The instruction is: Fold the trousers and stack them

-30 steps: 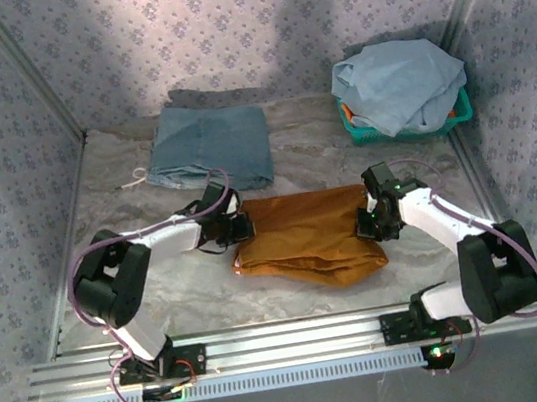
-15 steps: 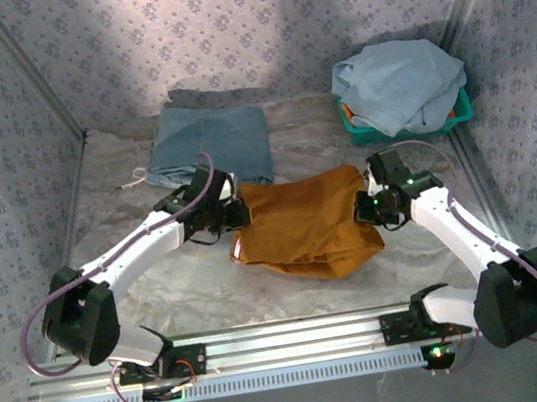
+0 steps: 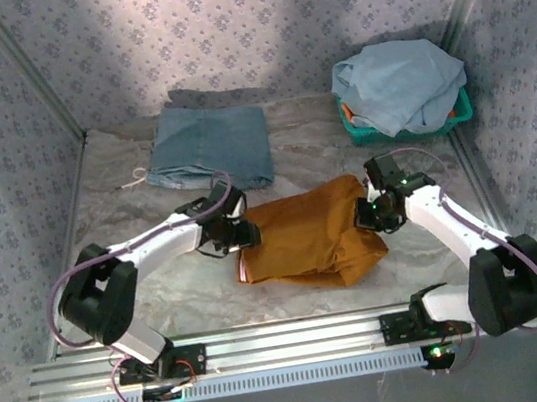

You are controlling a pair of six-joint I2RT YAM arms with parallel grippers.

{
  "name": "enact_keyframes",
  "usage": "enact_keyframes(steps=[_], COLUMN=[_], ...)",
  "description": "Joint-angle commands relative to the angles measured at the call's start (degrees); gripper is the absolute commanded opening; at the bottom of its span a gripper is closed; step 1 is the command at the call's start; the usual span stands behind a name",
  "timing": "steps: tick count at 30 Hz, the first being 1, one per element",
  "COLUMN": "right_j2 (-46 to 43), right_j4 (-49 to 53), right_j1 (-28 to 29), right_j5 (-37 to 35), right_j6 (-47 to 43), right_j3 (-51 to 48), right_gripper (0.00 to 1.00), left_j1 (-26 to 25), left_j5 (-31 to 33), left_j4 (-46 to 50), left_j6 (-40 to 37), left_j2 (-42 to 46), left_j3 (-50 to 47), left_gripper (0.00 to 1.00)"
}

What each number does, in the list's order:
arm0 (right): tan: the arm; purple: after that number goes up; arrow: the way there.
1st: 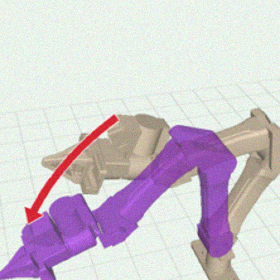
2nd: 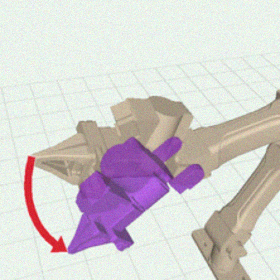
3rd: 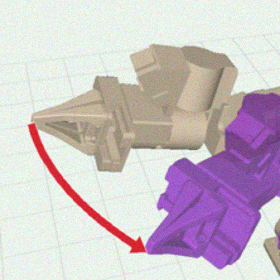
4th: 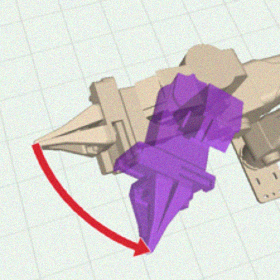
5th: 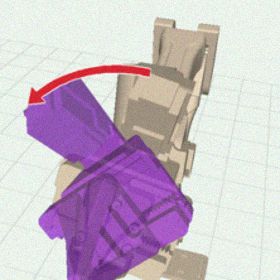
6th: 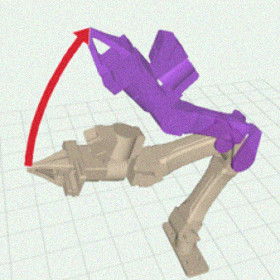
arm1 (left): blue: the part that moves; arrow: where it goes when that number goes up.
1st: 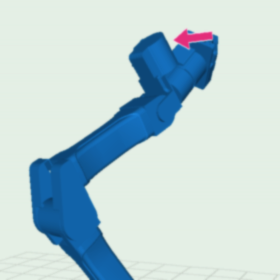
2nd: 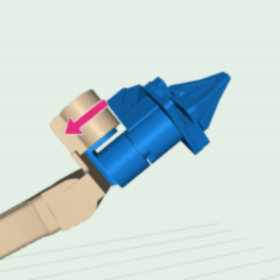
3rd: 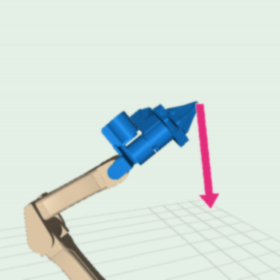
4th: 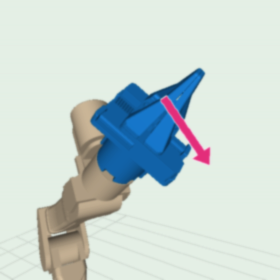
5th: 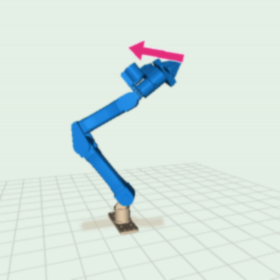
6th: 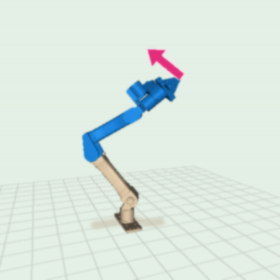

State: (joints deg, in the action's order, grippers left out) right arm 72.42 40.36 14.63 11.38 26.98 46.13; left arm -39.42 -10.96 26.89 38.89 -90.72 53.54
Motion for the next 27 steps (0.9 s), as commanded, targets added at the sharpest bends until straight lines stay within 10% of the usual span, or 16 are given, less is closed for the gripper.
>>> enact_keyframes(steps=[1,5,13,27], right_j2=[1.6,3.4,6.1,4.9], right_j4=[-1.7,-3.1,-5.7,-5.7], right_j1=[0.5,0.5,0.8,0.3], right_j5=[1.6,0.9,1.3,2.3], right_j6=[0.6,1.2,1.8,1.3], right_j3=[-1.5,-3.3,-5.2,-6.8], right_gripper=[0.00,0.00,0.00,0.00], left_j1=[-1.8,-1.7,-2.2,-8.5], left_j5=[-2.5,-4.4,-17.5,6.6], left_j4=[2.3,6.0,-6.2,10.5], left_j6=[3.0,3.0,7.9,8.8], left_j2=[-0.2,1.2,-3.8,-6.3], left_j3=[-0.6,-1.1,-5.5,-2.2], left_gripper=[0.60,0.77,0.70,0.88])
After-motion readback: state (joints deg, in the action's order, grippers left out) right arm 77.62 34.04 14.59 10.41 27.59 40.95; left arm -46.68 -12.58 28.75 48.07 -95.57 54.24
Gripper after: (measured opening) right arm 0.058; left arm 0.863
